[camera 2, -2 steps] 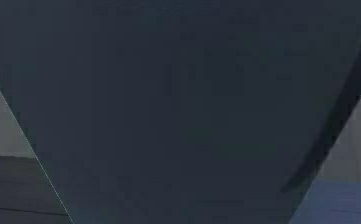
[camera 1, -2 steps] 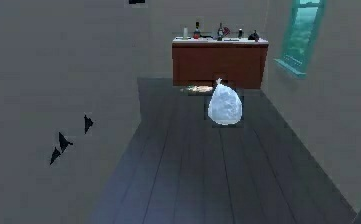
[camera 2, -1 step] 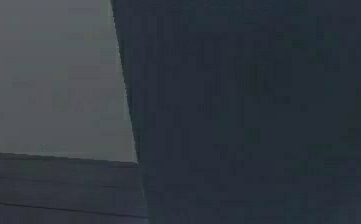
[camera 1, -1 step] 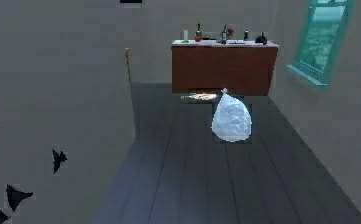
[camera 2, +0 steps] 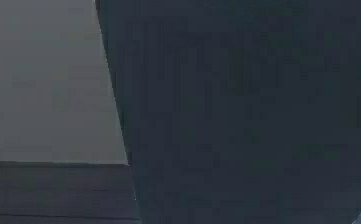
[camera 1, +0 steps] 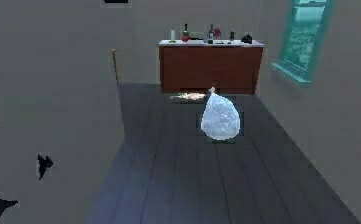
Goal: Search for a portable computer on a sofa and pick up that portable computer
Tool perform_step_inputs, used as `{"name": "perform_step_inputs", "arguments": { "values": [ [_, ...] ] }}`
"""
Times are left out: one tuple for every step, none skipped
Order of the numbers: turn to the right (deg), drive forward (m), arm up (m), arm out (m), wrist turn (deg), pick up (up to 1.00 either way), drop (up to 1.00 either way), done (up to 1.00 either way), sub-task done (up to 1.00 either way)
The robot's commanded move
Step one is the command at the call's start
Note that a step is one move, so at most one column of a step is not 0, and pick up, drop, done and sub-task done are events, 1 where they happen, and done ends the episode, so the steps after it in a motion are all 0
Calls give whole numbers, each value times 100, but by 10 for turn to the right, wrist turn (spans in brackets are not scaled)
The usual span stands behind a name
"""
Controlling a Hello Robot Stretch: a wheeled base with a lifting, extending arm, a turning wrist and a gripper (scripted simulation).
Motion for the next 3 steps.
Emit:
{"name": "perform_step_inputs", "arguments": {
  "values": [
    [0,40,0,0,0,0,0,0,0],
    [450,0,0,0,0,0,0,0,0],
    [210,0,0,0,0,0,0,0,0]
  ]
}}
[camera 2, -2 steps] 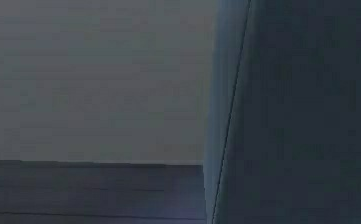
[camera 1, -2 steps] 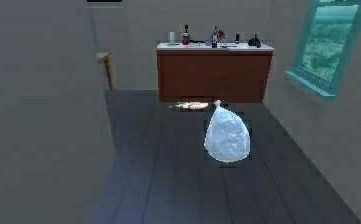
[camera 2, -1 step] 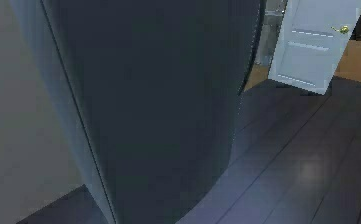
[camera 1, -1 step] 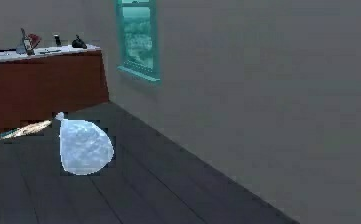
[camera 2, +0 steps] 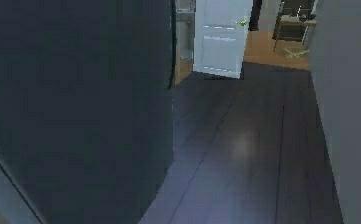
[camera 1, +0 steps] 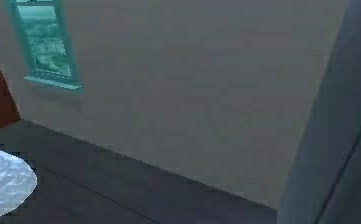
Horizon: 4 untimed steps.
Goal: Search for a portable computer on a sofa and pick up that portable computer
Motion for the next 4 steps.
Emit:
{"name": "perform_step_inputs", "arguments": {
  "values": [
    [0,70,0,0,0,0,0,0,0],
    [-450,0,0,0,0,0,0,0,0],
    [-450,0,0,0,0,0,0,0,0],
    [-450,0,0,0,0,0,0,0,0]
  ]
}}
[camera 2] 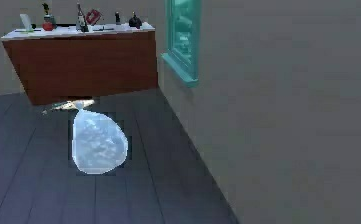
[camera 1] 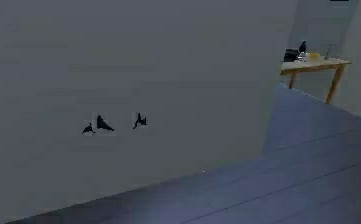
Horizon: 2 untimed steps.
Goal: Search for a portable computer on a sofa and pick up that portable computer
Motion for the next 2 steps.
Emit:
{"name": "perform_step_inputs", "arguments": {
  "values": [
    [-390,0,0,0,0,0,0,0,0],
    [0,65,0,0,0,0,0,0,0]
  ]
}}
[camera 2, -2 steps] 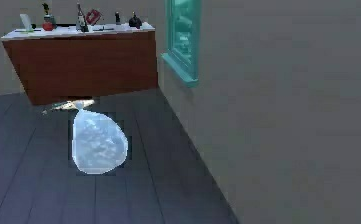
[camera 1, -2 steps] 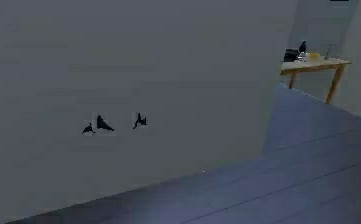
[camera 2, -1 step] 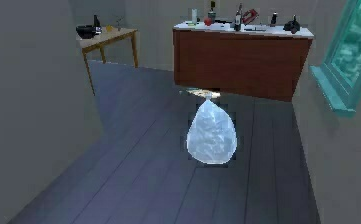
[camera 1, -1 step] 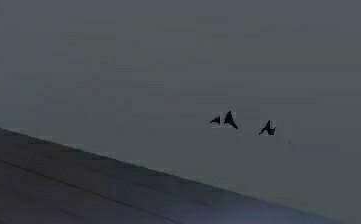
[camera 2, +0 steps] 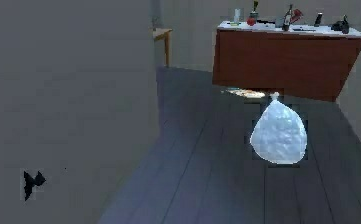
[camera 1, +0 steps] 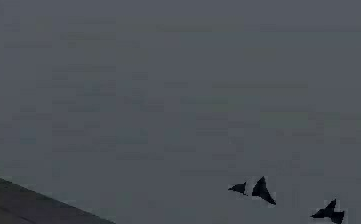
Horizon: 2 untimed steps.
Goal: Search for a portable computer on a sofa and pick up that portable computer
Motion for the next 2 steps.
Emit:
{"name": "perform_step_inputs", "arguments": {
  "values": [
    [-450,0,0,0,0,0,0,0,0],
    [-210,0,0,0,0,0,0,0,0]
  ]
}}
